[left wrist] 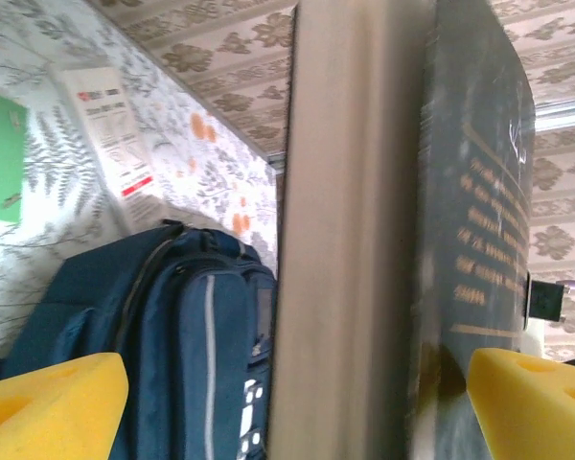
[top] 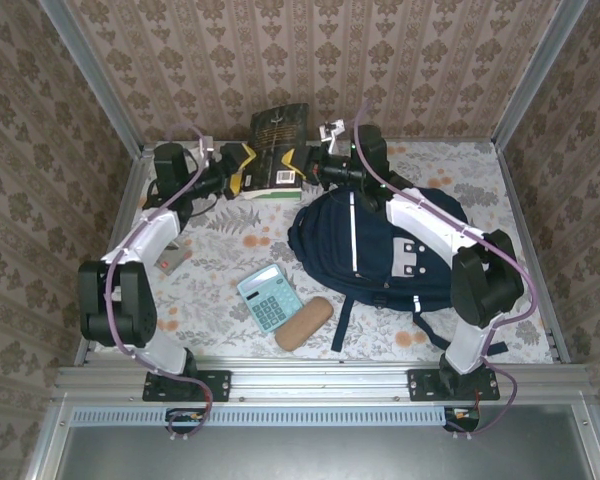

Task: Pack the student bag

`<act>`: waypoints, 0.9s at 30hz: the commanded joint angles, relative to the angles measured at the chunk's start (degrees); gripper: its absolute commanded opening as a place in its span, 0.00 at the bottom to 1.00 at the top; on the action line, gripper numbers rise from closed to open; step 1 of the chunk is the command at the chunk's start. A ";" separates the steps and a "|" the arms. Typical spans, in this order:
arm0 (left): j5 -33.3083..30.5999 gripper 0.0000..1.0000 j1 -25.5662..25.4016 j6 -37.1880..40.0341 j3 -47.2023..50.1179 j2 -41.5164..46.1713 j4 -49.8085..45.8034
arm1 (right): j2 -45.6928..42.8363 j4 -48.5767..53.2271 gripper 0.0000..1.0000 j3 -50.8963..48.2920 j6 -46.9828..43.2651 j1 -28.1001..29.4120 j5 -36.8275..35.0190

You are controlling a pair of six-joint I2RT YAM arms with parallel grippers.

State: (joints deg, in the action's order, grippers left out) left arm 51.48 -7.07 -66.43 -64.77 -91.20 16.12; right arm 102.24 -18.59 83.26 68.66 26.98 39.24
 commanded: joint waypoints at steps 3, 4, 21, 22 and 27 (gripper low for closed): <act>3.67 0.89 -1.17 -7.93 -3.41 -2.49 11.85 | -3.80 -10.06 0.00 -0.11 3.06 0.00 4.38; 3.71 0.86 -1.21 -9.43 -3.37 -2.77 14.22 | -3.79 -10.12 0.00 -0.26 3.08 0.00 4.60; 5.13 0.39 -1.10 -33.71 1.30 -8.41 51.47 | -2.74 -10.54 0.00 -3.47 2.66 -1.82 6.80; 5.69 0.37 -1.13 -33.01 1.39 -8.06 50.54 | -2.68 -10.15 0.00 -3.42 2.41 -2.01 6.94; 8.82 0.26 -1.80 -31.42 1.35 -6.84 48.57 | -1.72 -7.75 0.00 -1.97 0.88 -2.79 8.78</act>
State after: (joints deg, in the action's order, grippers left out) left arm 56.75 -8.27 -99.72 -63.66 -101.06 62.61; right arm 101.62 -24.25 79.85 71.64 24.99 45.82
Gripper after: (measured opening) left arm 0.274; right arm 0.158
